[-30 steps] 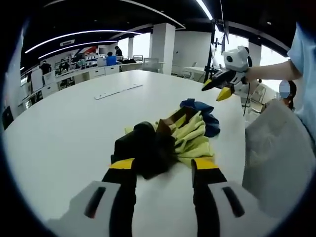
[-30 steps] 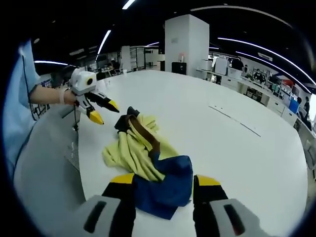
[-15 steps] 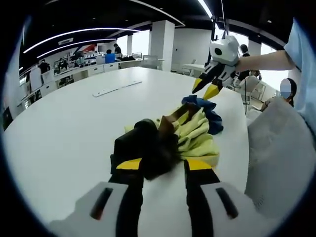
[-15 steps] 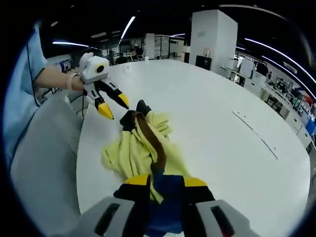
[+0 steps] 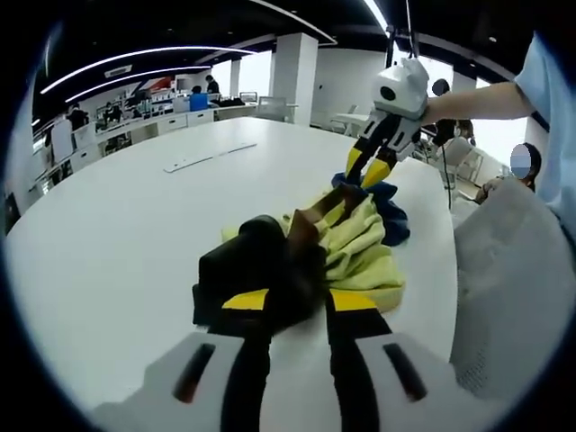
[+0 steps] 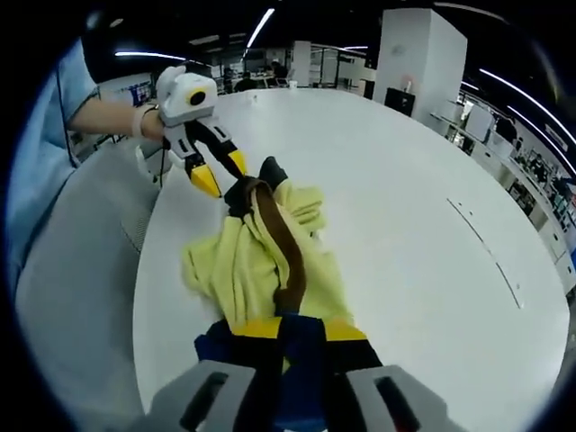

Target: Fold the garment on the visible template until the final outline fits inside the template.

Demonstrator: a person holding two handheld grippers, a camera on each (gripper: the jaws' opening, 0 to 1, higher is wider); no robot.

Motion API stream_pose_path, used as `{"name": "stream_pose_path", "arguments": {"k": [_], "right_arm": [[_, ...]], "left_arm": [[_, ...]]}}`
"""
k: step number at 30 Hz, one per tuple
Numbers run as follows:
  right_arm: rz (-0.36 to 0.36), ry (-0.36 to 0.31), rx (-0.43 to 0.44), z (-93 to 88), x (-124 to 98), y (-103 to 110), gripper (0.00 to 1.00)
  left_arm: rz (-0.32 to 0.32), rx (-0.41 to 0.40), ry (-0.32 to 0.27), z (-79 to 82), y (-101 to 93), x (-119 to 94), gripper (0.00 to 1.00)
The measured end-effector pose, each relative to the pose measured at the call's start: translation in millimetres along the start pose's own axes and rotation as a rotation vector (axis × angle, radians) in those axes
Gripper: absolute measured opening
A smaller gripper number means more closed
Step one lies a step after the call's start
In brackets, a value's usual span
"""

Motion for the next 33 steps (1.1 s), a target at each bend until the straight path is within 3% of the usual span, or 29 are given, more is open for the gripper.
{"name": "stream_pose_path", "arguments": {"k": [5, 11, 21, 30, 33], "right_arm": [[0.009, 0.027, 0.001, -10.1, 0, 3, 0.07], [0.002, 0.028, 0.013, -14.6, 1, 3, 0.08], [-0.004, 0.058, -0.061, -22.0, 14, 6, 0.07], [0.002, 0.081, -0.094, -29.3, 22, 12, 0.0], [-0.008, 0.074, -0.049, -26.8, 17, 11, 0.0]], "left_arm": [[-0.012, -0.005, 0.004, -1.6, -1.9, 2, 0.14], [-0.004, -0.008, 0.014, -4.3, 0.8, 6, 0.16], [-0.014, -0.019, 0.018, -6.6, -0.5, 10, 0.11], [-0.015, -0.025, 0.016, -6.5, -0.3, 10, 0.09], [-0.009, -0.028, 0.013, -6.0, 0.8, 9, 0.09]]}}
Point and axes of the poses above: the point that each gripper's makers call its tool centre point, and the gripper's own axes: x roughly forward along the fingers, y roughly to its left, z roughly out of its top, the point moved 1 cm from there along -x, roughly backward along the fingers, and after that the axes turned 1 degree about -x, right-handed, at the moved point
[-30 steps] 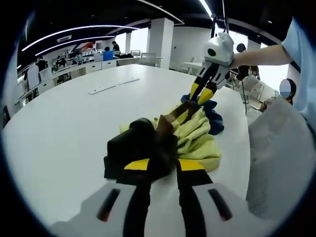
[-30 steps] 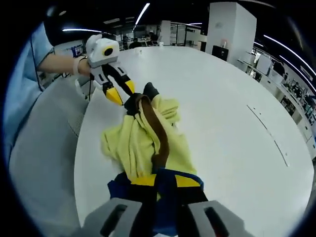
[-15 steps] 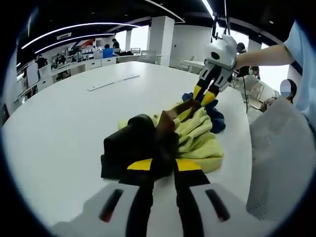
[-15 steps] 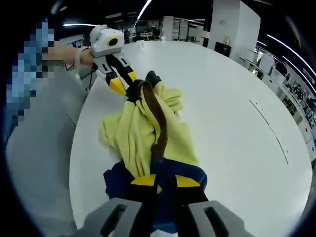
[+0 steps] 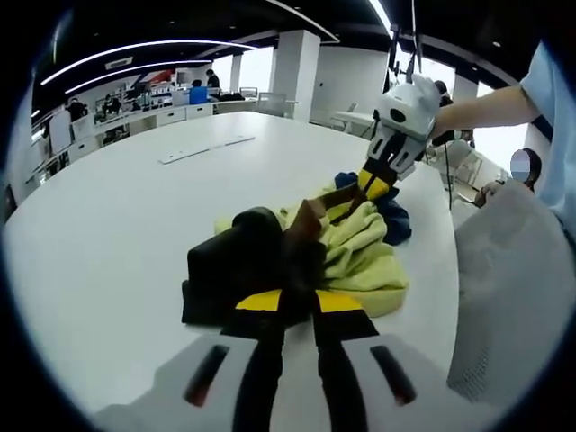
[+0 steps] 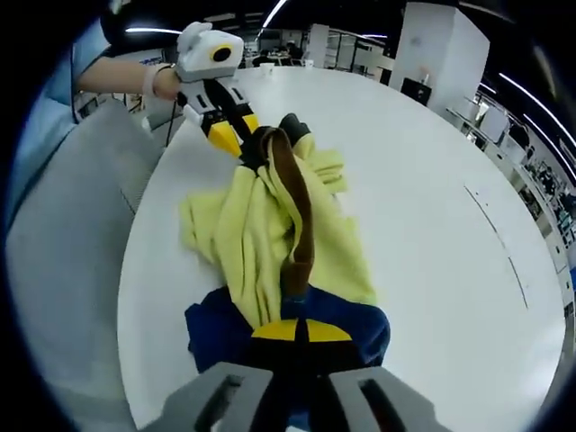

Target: Fold the garment on the visible template until the final outline fits inside the template.

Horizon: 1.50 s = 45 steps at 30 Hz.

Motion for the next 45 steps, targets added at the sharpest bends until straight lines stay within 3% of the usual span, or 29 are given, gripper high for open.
{"name": "stream_pose_path", "arguments": {"k": [9, 18, 28, 30, 34, 39, 45], "right_arm": [[-0.065, -0.058, 0.079, 2.1, -30, 2, 0.0], [-0.066, -0.091, 0.096, 12.9, -41, 5, 0.0], [-0.181, -0.172, 0.138, 24.3, -68, -12, 0.0], [-0.194, -0.189, 0.154, 26.1, -73, -13, 0.0], [-0.225, -0.222, 0.18, 28.3, -84, -13, 0.0], [-0.268, -0.262, 0.226, 30.0, -98, -15, 0.0], [-0.325, -0.384, 0.302, 47.8, -132, -23, 0.0]], "left_arm": [[0.011, 0.015, -0.008, 2.3, 1.3, -4, 0.1], [0.009, 0.022, -0.004, 3.1, 2.7, -3, 0.08], [0.011, 0.043, 0.014, 2.7, 2.4, 1, 0.06], [0.01, 0.038, 0.013, 3.0, 1.7, 0, 0.0], [0.015, 0.002, -0.002, 6.7, 2.3, -4, 0.0], [0.026, -0.002, -0.042, 25.7, 4.3, -18, 0.0], [0.052, -0.012, -0.157, 84.3, 13.9, -46, 0.0]]}}
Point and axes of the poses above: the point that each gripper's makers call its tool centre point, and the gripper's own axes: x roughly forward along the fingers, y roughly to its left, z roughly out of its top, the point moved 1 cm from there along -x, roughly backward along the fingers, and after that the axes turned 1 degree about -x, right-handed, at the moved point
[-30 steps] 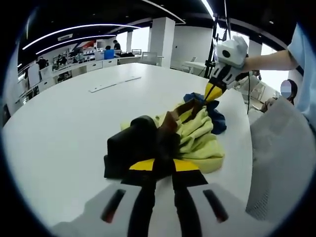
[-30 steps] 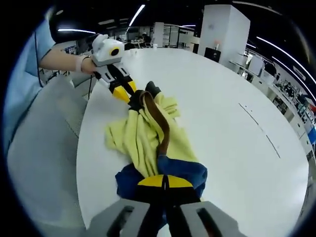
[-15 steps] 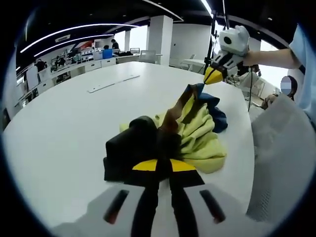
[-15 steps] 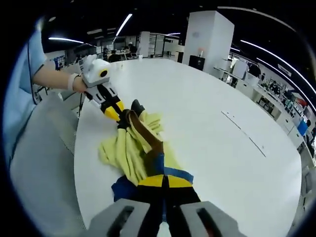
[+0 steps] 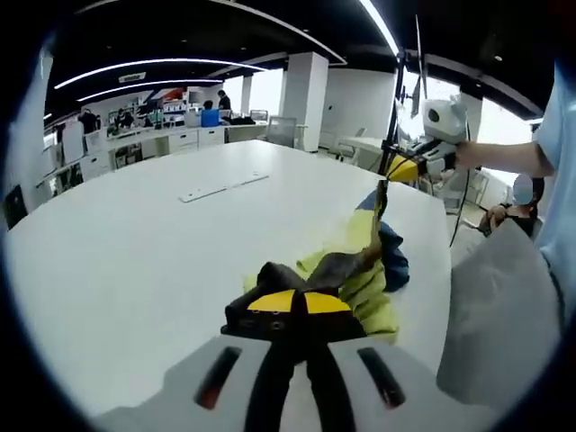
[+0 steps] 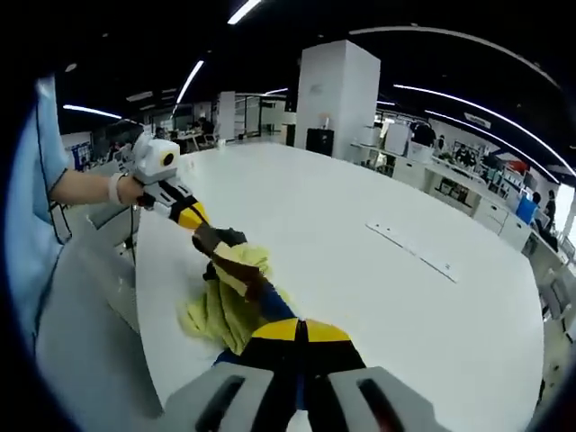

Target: Fold the garment on the visible template until the final outline fits inside the template.

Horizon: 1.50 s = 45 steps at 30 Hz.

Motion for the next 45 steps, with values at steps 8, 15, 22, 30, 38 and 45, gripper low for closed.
{"name": "stream_pose_path", "arguments": {"k": [8, 15, 22, 30, 38, 45], "right_arm": [[-0.06, -0.133, 0.012, 49.6, -27, -10, 0.0], [-0.099, -0.232, -0.036, 92.7, -43, -19, 0.0], [-0.096, -0.277, 0.022, 105.9, -43, -42, 0.0], [-0.028, -0.165, -0.031, 66.6, -14, -24, 0.0], [0.074, -0.063, -0.242, 33.3, 44, 22, 0.14], [0.15, -0.018, -0.336, 15.0, 81, 51, 0.2]], "left_arm": [[0.014, 0.013, -0.08, 63.5, 11.9, -13, 0.0], [0.014, 0.062, -0.126, 112.2, 21.6, -20, 0.0], [0.013, 0.104, -0.101, 126.9, 34.5, -13, 0.0], [0.012, 0.108, -0.051, 105.7, 36.2, -4, 0.0], [0.021, 0.084, -0.046, 101.1, 40.6, -8, 0.0], [0.026, 0.08, -0.039, 97.9, 42.7, -9, 0.0]]}}
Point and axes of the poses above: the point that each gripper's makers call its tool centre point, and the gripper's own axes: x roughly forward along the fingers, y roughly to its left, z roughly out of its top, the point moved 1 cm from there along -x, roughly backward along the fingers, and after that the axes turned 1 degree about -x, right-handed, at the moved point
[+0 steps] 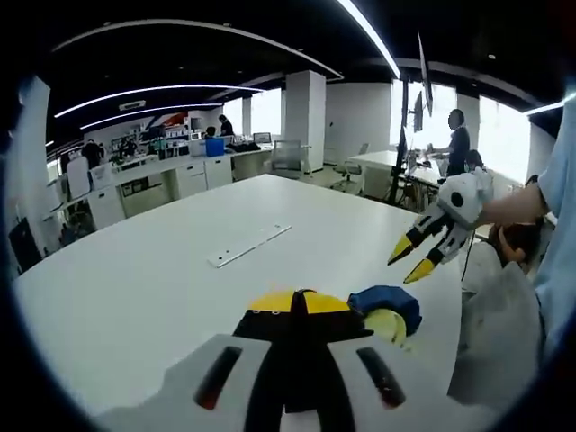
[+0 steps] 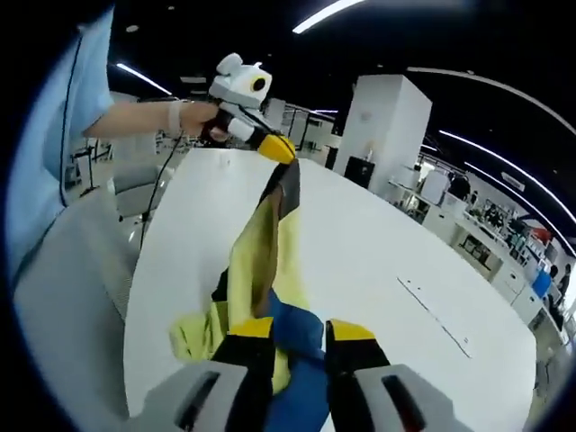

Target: Fold the garment on the visible template until the final outline fits inside the template.

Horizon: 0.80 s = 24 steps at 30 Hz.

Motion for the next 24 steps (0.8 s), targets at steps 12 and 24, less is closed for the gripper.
{"name": "stream_pose_path", "arguments": {"k": [12, 24], "right_arm": [[0.057, 0.111, -0.186, -29.1, 42, 16, 0.16], [0.123, 0.149, -0.193, -41.6, 74, 31, 0.07]], "left_arm": [[0.003, -0.014, 0.003, -3.0, 3.4, -1, 0.0], [0.009, -0.025, 0.008, -6.2, 5.5, -2, 0.0]]}}
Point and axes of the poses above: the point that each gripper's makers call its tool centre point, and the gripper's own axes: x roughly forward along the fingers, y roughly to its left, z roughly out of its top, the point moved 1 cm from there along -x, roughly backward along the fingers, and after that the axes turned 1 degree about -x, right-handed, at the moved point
